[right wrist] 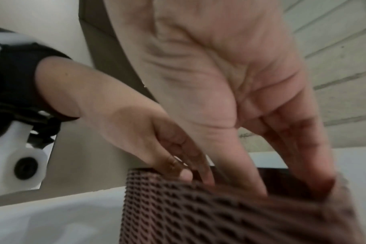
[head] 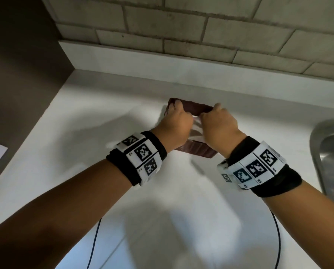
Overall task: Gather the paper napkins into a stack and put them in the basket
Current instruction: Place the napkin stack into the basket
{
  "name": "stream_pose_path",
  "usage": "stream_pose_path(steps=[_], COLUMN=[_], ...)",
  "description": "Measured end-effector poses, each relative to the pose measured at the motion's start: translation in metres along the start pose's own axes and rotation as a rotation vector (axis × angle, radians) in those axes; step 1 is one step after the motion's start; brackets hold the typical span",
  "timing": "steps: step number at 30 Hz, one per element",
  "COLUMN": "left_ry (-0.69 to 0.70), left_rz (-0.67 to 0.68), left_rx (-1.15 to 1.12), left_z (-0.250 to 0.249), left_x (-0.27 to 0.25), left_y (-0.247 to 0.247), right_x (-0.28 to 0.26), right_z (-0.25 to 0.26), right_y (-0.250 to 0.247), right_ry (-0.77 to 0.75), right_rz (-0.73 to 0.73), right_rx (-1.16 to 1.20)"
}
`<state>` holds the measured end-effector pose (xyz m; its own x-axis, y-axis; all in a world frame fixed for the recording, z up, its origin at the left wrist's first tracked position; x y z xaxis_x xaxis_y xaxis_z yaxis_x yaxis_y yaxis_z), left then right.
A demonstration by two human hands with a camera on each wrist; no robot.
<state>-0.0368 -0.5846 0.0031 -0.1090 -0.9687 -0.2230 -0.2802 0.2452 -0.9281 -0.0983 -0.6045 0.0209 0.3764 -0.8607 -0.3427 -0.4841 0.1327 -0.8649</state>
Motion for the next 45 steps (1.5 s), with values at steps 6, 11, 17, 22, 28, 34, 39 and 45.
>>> stream_pose_path(steps=[6, 11, 17, 22, 28, 34, 39, 45], left_ry=[0.012, -0.114, -0.103, -0.006, 0.042, -0.056, -0.21, -0.401], left_rz=[0.095, 0.139, 0.082, -0.106, -0.309, -0.292, -0.338, -0.444], left_rx=[0.028, -0.162, -0.391, -0.416, -0.605, -0.622, -0.646, -0.697], left_z=[-0.007, 0.007, 0.014, 0.008, 0.004, 0.008, 0.026, 0.046], left_x=[0.001, -0.002, 0.002, -0.023, -0.085, -0.144, -0.199, -0.279], left_y=[0.0, 0.009, 0.004, -0.015, -0.043, -0.024, 0.007, 0.041], right_x=[0.011, 0.017, 0.018, -0.003, -0.057, -0.095, -0.11, -0.134], right_z=[0.013, 0.013, 0.012, 0.002, 0.001, 0.026, 0.049, 0.095], right_y=[0.003, 0.021, 0.024, 0.004, -0.031, -0.04, -0.04, -0.038], right_ry=[-0.13, -0.112, -0.113, -0.125, -0.202, -0.332, -0.425, -0.608], right_rz=[0.039, 0.073, 0.065, -0.047, -0.286, -0.363, -0.4, -0.38], right_rx=[0.129, 0.111, 0.122, 0.194, 0.309, 0.359, 0.341, 0.313])
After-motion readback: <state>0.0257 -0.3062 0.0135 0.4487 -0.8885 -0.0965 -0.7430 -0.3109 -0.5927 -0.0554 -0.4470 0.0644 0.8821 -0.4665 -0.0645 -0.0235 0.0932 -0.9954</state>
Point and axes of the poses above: each hand's wrist, its own x-axis towards the middle knuckle, its own y-axis out of the palm, z = x × y, the point moved 10 cm from there along x, towards the middle knuckle, and after that the axes turned 13 degrees about -x, right-handed, at the moved point
